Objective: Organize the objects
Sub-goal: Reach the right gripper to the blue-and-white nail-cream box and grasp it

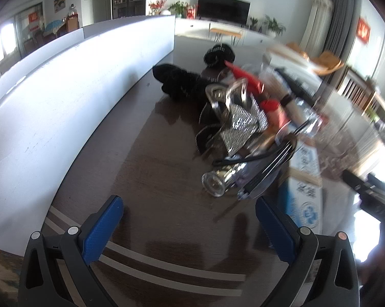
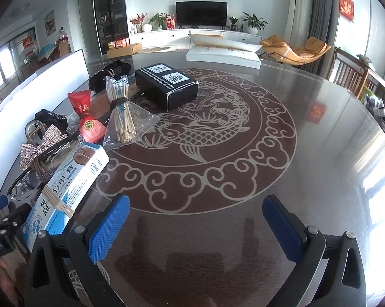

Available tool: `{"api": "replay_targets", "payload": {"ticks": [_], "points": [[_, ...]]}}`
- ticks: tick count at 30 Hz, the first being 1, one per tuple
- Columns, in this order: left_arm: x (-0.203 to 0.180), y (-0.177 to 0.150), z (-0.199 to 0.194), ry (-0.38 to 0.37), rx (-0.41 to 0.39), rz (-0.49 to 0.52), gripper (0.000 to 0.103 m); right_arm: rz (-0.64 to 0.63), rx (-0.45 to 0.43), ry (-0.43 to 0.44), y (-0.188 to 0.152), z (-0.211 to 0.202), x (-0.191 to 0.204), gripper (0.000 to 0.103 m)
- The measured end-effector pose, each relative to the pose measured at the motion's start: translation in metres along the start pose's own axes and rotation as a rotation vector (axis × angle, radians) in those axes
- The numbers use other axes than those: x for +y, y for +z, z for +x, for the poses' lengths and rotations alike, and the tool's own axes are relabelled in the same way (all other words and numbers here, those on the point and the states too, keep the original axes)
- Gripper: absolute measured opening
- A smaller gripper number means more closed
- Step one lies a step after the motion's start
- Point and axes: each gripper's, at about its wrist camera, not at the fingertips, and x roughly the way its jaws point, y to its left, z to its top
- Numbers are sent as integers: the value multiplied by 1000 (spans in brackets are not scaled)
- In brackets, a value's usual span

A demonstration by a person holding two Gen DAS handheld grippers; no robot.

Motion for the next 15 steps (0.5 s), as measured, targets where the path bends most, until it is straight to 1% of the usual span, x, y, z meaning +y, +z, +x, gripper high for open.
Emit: {"api": "replay_targets", "payload": {"ticks": [1,2,5,6,7,8,9,10,11,14,15], "points": [[8,0,-10,-36,-41,-38,103,7,4,3,0,1,-2,103],[15,-2,-16,-47,-63,-70,103,12,5,5,0,1,-3,103],[28,-5,-17,-80,-43,-137,103,17,-9,11,-1,-1,-4,103],[31,-5,-17,-86,-42,-153,103,13,-31,14,-1,-5,-3,103],[33,-5,-18,-84,-47,-164,103,11,-60,35,-2,-11,-1,103],[35,-4,-18,-80,-54,-171,103,27,-72,111,-3,-15,1,103],[35,-4,-20,-79,-63,-175,103,45,-51,206,-3,-16,7,103],[35,-4,-22,-77,-72,-175,103,46,-22,280,-2,-15,17,103],[35,-4,-25,-72,-83,-172,103,28,-1,324,0,-15,31,103],[34,-5,-32,-52,-114,-162,103,-56,46,388,6,-10,75,103],[34,-5,-33,-46,-123,-162,103,-89,69,386,7,-5,87,103]]}}
